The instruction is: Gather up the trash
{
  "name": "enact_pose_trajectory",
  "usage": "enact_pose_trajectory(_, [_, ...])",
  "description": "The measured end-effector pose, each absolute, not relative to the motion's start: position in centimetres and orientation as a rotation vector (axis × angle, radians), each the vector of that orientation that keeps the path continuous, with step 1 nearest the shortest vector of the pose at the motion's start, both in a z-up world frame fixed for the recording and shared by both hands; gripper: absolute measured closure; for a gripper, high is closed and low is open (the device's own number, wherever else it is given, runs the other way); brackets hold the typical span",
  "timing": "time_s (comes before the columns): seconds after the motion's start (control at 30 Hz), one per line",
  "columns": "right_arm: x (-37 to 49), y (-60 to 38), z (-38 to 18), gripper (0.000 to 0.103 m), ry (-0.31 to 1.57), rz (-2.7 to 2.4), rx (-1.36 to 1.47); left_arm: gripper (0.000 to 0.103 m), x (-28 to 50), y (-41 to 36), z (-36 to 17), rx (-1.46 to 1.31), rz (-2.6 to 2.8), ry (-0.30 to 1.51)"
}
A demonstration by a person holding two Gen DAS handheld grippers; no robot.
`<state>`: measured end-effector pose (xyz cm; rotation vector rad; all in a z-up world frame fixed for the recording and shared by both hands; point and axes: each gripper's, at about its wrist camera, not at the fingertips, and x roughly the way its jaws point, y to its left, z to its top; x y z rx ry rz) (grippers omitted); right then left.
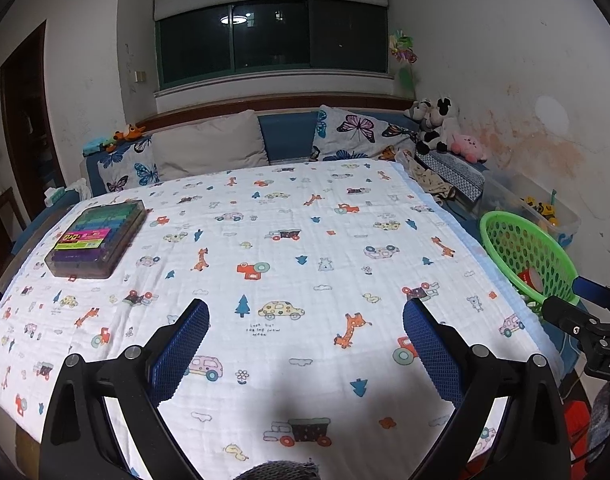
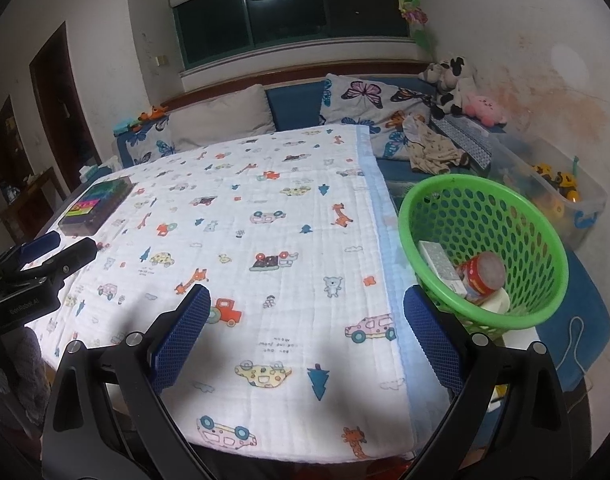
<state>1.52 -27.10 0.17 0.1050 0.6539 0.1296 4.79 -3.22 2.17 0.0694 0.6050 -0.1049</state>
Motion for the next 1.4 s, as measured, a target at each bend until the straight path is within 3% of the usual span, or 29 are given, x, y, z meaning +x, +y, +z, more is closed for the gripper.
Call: enact_pose_trajectory(1.4, [1.76, -26.77, 0.17, 0.006, 0.634, 0.152, 0.111, 0.009, 4.39, -3.5, 2.84, 0.082, -0.095, 0.579])
